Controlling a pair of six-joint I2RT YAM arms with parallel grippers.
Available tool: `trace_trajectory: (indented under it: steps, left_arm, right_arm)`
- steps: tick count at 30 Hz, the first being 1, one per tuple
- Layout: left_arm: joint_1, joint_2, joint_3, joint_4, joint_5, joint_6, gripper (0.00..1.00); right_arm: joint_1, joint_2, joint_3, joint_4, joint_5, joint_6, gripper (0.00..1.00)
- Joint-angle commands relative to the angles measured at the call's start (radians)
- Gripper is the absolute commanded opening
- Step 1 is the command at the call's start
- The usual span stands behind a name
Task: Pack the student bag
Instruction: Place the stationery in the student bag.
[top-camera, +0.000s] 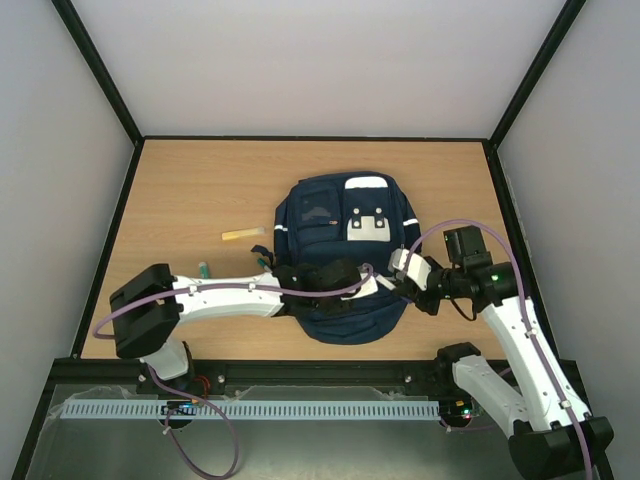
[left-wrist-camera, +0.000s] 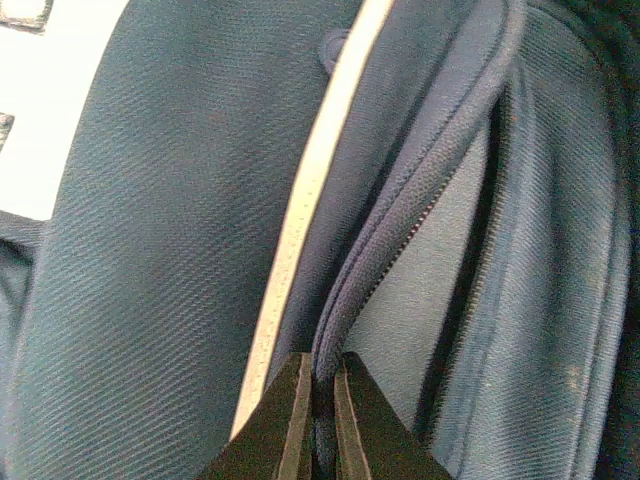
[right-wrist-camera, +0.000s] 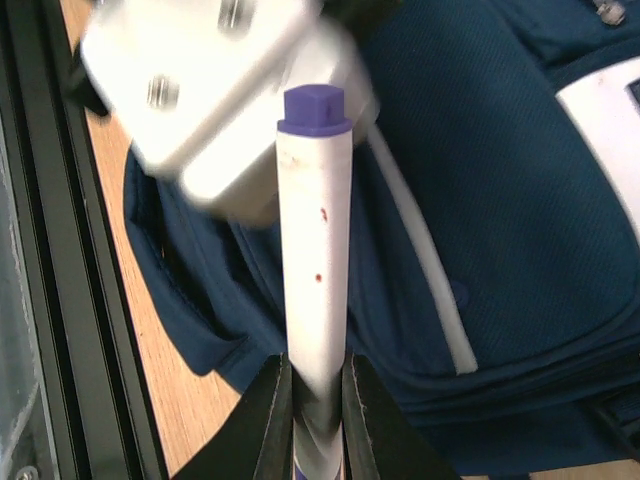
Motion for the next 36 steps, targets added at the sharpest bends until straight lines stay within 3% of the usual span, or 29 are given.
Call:
trace_trajectory:
  steps: [1,9,19,28,36]
  left_arm:
    - [0.052,-0.094,0.042,0.087,-0.073,-0.062,0.02]
    - [0.152,-0.154,0.06,0.187,0.029,-0.159,0.02]
    - [0.243,-0.123,0.219,0.114,0.14,-0.248,0.02]
    - [0.306,-0.118,0.295,0.057,0.241,-0.287,0.02]
    - [0.331,-0.125,0.304,0.053,0.27,-0.316,0.03]
  right_arm:
    - [0.005,-0.04,-0.086,-0.063,0.029,-0.061,0.1]
    - [0.038,-0.035,-0.107,-0.038,0.077,-0.105,0.11]
    - [0.231,0.105,0.034,0.087,0.257,-0.09,0.11]
    - [0.384,0.217,0.118,0.255,0.48,-0.121,0.11]
    - [0.431,0.295,0.064,0.455,0.603,-0.15,0.11]
